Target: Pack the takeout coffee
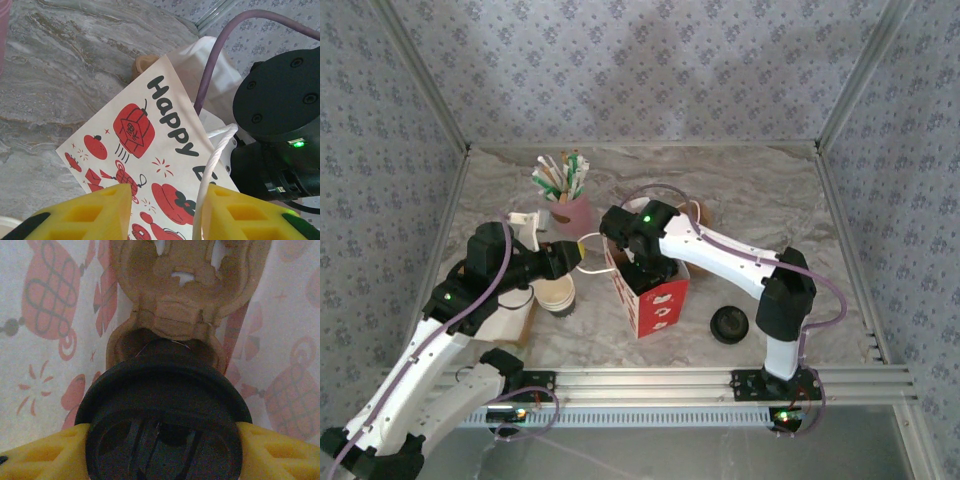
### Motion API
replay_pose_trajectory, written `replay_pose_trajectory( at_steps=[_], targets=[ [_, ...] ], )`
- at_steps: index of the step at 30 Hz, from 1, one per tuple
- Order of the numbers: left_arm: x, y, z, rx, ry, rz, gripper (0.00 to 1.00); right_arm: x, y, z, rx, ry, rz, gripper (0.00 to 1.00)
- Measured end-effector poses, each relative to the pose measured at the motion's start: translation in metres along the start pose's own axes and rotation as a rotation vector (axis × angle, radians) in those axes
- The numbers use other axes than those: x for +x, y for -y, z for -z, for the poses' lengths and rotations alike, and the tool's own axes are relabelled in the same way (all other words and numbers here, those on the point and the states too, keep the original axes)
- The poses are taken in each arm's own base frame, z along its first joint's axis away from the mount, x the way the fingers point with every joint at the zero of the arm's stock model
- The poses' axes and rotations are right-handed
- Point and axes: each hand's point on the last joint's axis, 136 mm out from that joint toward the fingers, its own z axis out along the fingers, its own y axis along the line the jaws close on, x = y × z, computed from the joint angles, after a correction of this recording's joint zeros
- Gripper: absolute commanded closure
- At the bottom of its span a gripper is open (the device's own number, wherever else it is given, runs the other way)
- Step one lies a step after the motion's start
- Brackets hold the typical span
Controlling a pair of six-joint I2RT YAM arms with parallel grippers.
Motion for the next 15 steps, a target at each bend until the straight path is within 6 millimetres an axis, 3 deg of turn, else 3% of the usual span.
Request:
replay_pose_trajectory(
  at_steps=[15],
  targets=[
    [0.0001, -0.0001, 0.0, 0.0, 0.0, 0.0, 0.6, 0.0001, 0.0001, -0.0014, -0.011, 0.0, -0.004, 0.39]
  ],
)
